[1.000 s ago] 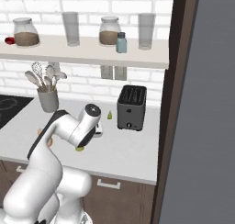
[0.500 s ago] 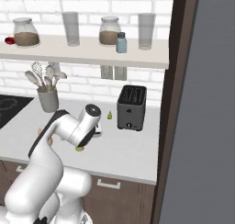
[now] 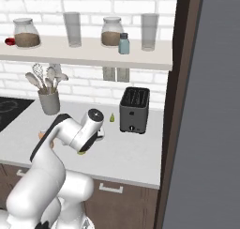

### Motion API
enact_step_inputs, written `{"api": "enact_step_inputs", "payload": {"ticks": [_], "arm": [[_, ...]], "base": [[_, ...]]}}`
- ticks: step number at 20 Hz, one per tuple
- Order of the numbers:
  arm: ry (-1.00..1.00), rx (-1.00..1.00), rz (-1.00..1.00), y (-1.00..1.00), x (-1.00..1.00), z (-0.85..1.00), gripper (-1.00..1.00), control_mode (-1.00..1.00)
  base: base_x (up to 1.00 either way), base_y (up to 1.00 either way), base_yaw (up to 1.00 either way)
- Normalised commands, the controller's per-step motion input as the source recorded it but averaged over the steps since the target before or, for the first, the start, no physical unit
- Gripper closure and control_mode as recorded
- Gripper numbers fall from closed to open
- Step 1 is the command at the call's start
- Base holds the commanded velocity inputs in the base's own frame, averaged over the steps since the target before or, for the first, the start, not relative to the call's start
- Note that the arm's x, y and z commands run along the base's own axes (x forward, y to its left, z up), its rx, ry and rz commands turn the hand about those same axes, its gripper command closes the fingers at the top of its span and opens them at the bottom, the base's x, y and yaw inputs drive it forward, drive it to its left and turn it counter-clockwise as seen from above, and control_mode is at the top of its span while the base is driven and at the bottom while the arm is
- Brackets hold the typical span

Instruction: Put the shaker and condiment bottle from the counter next to their counterparts in the cabinet.

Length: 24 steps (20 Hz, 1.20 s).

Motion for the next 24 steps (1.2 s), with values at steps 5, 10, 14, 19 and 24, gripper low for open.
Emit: {"api": "enact_step_inputs", "payload": {"ticks": [5, 10, 14, 19, 24], "arm": [[-0.02, 0.0, 0.04, 0.06, 0.01, -0.15, -1.0, -1.0], [-0.02, 0.0, 0.04, 0.07, 0.01, -0.22, -1.0, -1.0], [-0.03, 0.0, 0.03, 0.07, 0.04, -0.22, -1.0, -1.0], [-0.06, 0.0, 0.03, 0.04, 0.05, -0.22, -1.0, -1.0], [-0.07, 0.0, 0.02, 0.02, 0.05, -0.22, -1.0, -1.0]], "base": [[0.0, 0.0, 0.0], [0.0, 0.0, 0.0], [0.0, 0.0, 0.0], [0.0, 0.0, 0.0], [0.0, 0.0, 0.0]]}}
